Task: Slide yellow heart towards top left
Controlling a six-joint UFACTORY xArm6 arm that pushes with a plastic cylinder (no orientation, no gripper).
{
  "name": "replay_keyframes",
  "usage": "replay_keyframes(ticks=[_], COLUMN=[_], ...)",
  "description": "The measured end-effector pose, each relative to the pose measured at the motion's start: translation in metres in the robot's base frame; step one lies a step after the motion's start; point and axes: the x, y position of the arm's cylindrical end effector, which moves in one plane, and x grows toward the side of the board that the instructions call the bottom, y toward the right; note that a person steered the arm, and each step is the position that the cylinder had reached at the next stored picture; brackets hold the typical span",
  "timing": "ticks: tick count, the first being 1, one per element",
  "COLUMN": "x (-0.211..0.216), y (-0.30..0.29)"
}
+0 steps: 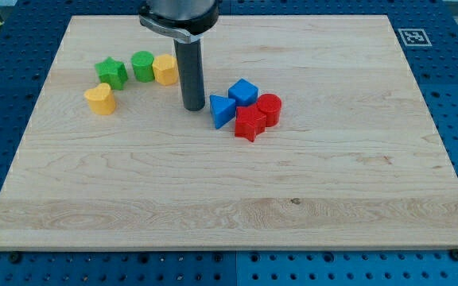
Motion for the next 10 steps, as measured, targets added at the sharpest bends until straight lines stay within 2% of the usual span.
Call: replay_keyframes(ticks=[2,4,5,7,10], x=[0.091,0.091,0.082,0.036,-0.025], y=[-0.025,-0.025,-0.034,-0.106,-0.161])
